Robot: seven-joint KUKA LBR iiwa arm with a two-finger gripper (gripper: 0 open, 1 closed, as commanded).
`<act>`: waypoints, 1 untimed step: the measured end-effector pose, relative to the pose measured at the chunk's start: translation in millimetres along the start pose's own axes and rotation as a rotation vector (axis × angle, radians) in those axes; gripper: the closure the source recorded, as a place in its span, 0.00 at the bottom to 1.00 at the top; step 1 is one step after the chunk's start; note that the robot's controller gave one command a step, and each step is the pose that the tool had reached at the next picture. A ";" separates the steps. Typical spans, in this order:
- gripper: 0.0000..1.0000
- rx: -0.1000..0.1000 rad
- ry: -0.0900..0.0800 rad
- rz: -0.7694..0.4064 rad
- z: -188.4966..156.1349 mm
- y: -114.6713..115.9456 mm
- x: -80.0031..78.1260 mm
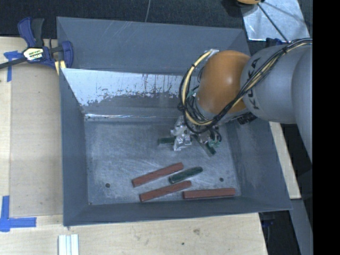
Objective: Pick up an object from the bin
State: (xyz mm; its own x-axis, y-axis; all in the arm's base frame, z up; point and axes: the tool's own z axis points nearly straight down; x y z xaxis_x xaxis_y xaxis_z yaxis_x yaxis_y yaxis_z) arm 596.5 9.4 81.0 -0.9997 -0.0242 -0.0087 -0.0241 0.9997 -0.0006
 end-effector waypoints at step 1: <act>1.00 0.000 0.005 -0.004 -130.0 -0.9 -9.9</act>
Offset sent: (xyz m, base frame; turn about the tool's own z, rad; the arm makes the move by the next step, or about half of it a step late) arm 0.0000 0.0000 0.0000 0.0000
